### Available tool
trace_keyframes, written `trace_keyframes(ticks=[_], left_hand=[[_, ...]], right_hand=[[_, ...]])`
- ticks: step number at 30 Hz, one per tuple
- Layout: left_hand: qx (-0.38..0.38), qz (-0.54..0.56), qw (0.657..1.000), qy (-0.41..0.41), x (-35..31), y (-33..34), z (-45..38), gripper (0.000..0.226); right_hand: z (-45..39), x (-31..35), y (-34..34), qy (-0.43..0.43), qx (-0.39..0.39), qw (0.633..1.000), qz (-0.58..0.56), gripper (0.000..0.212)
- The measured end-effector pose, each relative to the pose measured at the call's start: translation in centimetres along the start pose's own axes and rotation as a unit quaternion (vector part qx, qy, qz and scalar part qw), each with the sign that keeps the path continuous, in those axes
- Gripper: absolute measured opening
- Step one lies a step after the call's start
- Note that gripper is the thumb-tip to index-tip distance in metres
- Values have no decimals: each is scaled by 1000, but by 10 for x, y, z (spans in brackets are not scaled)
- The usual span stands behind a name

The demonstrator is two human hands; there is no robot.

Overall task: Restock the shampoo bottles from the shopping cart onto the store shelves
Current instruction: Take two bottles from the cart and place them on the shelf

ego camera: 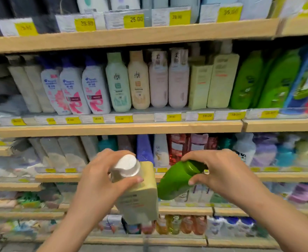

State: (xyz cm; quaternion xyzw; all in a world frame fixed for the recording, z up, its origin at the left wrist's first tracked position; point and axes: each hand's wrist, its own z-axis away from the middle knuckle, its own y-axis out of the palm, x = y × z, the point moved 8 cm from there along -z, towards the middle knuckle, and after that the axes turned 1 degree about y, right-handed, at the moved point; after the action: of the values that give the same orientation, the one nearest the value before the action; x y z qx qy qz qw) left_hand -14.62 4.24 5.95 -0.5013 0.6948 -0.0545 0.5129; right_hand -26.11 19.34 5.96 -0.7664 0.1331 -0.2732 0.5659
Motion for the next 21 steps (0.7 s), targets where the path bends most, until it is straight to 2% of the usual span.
trace_keyframes(ticks=[2,6,10,12,16,21], left_hand=[[-21,0,1000,13,-28,25,-20,41],[-65,12,997,47,-84,60,-53,34],[-96,29,990,103,-136,81,-85,33],[-101,43,984,138,-158,89,-104,32],[-116,24,970,211,-192,100,-136,34],[-143,30,949,278,-215,113,-171,37]], right_hand=[[3,-32,-27,-20,-31,999,5,47],[11,-81,-83,-79,-133,986,65,44],[20,-122,-128,-93,-194,972,90,62],[24,-137,-151,-101,-232,962,99,64],[18,-161,-182,-103,-294,943,116,48],[4,-184,-204,-95,-360,915,157,44]])
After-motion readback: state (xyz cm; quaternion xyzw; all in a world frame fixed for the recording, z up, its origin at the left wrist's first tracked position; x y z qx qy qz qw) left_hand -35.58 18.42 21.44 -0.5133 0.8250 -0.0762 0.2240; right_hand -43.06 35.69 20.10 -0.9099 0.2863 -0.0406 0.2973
